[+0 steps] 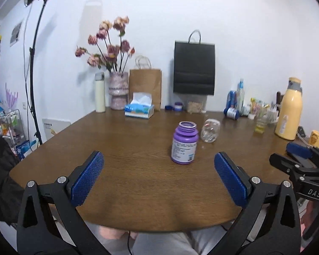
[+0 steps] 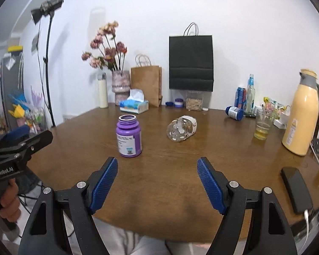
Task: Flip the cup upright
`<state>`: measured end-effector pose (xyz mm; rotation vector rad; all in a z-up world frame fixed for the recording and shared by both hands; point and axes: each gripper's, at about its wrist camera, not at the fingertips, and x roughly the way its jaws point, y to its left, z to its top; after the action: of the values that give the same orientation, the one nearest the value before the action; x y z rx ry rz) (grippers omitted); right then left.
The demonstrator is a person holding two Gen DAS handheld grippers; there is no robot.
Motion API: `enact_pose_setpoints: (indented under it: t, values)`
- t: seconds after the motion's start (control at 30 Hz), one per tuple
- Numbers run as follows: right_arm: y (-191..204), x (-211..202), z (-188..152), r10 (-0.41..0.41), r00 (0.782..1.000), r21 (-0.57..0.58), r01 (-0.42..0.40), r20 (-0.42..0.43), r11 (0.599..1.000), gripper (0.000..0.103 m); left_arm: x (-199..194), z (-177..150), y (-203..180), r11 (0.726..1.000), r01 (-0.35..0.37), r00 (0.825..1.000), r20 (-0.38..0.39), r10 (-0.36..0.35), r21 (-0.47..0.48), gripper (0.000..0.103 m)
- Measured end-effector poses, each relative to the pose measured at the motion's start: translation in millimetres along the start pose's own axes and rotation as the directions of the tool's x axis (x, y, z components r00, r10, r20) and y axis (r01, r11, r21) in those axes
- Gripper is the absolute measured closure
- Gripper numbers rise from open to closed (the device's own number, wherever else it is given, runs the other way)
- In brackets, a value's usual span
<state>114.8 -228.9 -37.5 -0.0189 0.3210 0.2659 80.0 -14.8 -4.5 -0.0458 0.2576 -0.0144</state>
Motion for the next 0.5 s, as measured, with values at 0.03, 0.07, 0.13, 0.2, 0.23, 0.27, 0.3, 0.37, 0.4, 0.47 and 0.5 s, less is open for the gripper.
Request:
enact_pose_setpoints:
  t: [0.03,0.07,0.13,0.2,0.23,0.27,0.3,0.37,0.4,0.47,0.5]
  values:
    - [0,-7,-5,0.000,1.000,0.009,0.000,0.011,1.000,0.021,-10,-4,-1,1.000,0.008,1.000,0.018,-0.008,0.004,0.000]
    - [1,-17,-12,-0.001,1.000,0.018,0.001,0.027,1.000,0.021,-20,-8,-1,1.000,0.013,0.999,0.036,-0.013,0.015,0.000]
    - [1,-34,-23,-0.010,0.999,0.034,0.008,0.053,0.999,0.021,-36,-12,1,0.999,0.012,0.997,0.074,-0.014,0.032,0.000]
    - [0,-48,-30,-0.003,0.998,0.062,-0.001,0.063,0.998,0.021,-54,-16,5,0.999,0.019,0.994,0.111,-0.022,0.034,0.000]
    - [-2,-53,-33,0.006,0.998,0.080,-0.010,0.056,0.997,0.021,-59,-18,6,0.999,0.025,0.992,0.120,-0.029,0.036,0.000]
    - [-3,-55,-34,0.010,0.998,0.090,-0.015,0.057,0.996,0.021,-64,-19,6,0.999,0.026,0.991,0.128,-0.032,0.043,0.000]
    - [-3,-57,-36,0.012,0.998,0.094,-0.017,0.060,0.995,0.021,-68,-20,4,0.998,0.023,0.990,0.136,-0.030,0.059,0.000]
    - [-3,-56,-37,0.005,0.999,0.094,-0.010,0.054,0.995,0.021,-69,-21,2,0.997,0.027,0.990,0.133,-0.036,0.074,0.000]
    - [-3,-54,-38,0.008,0.999,0.097,-0.012,0.047,0.995,0.021,-68,-21,2,0.997,0.031,0.992,0.124,-0.040,0.072,0.000]
    - [-2,-50,-38,0.014,0.999,0.099,-0.017,0.033,0.995,0.021,-65,-21,4,0.997,0.034,0.993,0.112,-0.041,0.062,0.000]
    - [-2,-50,-39,0.014,0.999,0.096,-0.017,0.030,0.995,0.021,-66,-21,4,0.998,0.034,0.993,0.114,-0.040,0.058,0.000]
